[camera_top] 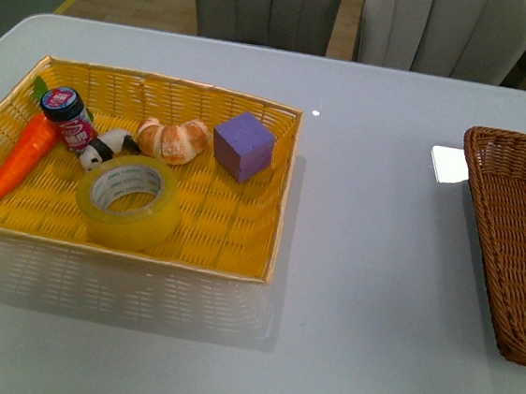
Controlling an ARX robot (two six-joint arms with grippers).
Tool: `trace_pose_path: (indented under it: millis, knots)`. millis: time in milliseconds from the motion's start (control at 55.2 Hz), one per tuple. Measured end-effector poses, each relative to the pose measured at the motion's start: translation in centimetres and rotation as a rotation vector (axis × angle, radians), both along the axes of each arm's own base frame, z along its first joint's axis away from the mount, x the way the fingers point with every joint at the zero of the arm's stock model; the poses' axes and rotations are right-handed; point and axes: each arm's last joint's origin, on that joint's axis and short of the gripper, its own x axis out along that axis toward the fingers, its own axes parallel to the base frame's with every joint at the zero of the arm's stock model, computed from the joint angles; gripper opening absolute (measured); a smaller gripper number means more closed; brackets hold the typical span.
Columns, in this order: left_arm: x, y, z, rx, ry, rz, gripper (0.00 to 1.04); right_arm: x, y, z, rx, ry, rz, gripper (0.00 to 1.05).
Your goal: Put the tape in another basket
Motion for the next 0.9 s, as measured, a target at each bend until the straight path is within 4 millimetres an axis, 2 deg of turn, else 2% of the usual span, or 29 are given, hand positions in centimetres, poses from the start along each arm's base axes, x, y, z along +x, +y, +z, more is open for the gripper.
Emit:
trace_pose_path:
  millis: [905]
  knots:
    - [0.0, 0.0, 0.0, 0.0, 0.0, 0.0, 0.96, 0.0, 0.0, 0.0, 0.0, 0.0, 0.0, 0.96]
